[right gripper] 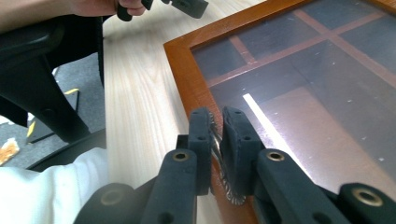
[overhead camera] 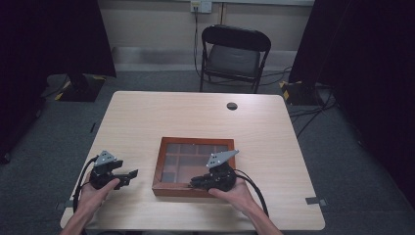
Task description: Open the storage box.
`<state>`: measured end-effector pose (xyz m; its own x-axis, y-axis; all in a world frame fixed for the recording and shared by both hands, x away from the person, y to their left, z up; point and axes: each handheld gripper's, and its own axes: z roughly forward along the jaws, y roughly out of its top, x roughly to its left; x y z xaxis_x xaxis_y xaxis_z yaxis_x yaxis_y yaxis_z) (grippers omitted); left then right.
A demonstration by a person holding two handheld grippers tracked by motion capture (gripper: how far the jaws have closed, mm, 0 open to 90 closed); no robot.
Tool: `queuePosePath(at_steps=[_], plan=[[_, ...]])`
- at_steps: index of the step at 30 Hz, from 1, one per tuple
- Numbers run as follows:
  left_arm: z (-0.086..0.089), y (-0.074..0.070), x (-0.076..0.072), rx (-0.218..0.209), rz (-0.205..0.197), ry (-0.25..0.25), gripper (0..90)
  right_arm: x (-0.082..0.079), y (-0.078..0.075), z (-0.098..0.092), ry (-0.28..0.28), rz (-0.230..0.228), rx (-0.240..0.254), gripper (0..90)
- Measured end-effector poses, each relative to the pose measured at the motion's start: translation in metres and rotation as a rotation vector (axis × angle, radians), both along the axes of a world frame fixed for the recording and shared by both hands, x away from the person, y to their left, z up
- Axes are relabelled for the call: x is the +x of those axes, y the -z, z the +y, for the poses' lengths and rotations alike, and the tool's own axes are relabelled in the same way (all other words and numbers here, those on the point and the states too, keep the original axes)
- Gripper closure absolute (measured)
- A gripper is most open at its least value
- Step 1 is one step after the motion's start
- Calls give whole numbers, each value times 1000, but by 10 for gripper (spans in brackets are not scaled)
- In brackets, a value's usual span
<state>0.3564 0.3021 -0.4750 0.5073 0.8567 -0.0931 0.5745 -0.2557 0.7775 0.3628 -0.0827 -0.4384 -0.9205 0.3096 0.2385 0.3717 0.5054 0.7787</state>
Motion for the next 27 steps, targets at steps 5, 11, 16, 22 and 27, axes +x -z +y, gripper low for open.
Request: queuePosePath(at_steps=[5, 11, 16, 22, 27], plan=[[-1, -1, 0, -16, 3, 7, 230, -1, 6, 3, -3, -6, -26, 803], [-3, -2, 0, -19, 0, 12, 230, -2, 5, 3, -13, -26, -30, 816], [-5, -3, 0, -24, -5, 28, 227, -2, 5, 4, -16, -38, -38, 820], [-7, -4, -1, -43, -17, 51, 225, 0, 0, 2, -20, -20, -11, 822], [-11, -6, -2, -47, -40, 75, 225, 3, -9, 1, -28, -15, 7, 823]])
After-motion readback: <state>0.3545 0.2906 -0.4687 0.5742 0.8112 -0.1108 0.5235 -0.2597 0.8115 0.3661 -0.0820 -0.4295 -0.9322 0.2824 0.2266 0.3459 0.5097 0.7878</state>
